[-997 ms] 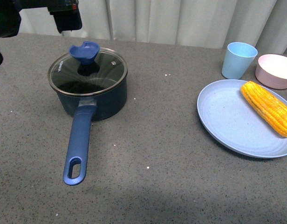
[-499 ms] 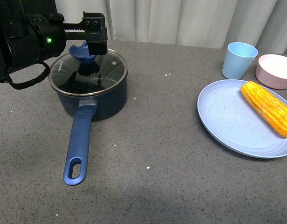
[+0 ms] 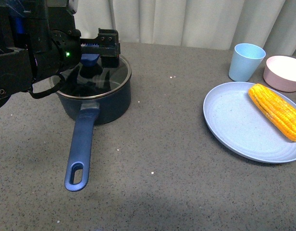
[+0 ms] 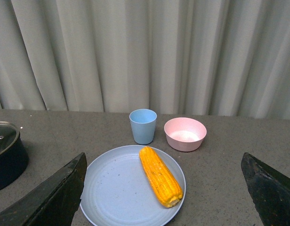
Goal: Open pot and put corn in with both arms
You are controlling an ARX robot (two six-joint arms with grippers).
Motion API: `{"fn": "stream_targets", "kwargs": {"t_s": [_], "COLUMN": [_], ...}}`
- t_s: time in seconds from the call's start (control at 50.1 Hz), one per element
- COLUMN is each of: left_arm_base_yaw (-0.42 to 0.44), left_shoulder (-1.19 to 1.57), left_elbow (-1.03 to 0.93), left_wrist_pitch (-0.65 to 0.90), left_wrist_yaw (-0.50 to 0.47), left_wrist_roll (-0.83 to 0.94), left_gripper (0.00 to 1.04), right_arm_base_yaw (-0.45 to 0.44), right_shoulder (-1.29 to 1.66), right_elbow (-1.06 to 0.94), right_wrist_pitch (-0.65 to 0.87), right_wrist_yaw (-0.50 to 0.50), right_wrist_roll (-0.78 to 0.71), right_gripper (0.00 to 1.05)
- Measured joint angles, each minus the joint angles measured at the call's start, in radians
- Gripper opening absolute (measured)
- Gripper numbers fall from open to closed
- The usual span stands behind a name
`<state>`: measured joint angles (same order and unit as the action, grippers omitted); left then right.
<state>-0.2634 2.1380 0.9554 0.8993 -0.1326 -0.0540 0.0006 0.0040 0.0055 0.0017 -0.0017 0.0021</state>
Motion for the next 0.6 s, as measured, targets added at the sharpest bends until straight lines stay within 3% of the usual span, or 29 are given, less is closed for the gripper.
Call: {"fn": "stream_targets", "kwargs": {"t_s": [0.419, 0.598], "left_arm_base_yaw": [0.005, 0.007], "left_shoulder": [0.035, 0.035], "left_elbow": [0.019, 0.031], "left_wrist_pitch": [-0.015, -0.018], "left_wrist_yaw": [-0.008, -0.006], "left_wrist_roll": [-0.002, -0.003], "left_gripper": [0.98, 0.7], "right_arm_base_yaw": [0.0, 0.0], "right_shoulder": [0.0, 0.0], "right_elbow": [0.0, 0.0], "right_wrist_pitch": [0.0, 0.0], "right_wrist_yaw": [0.0, 0.0], "right_wrist_roll": [0.0, 0.0], "right_gripper": [0.96, 0.96]}}
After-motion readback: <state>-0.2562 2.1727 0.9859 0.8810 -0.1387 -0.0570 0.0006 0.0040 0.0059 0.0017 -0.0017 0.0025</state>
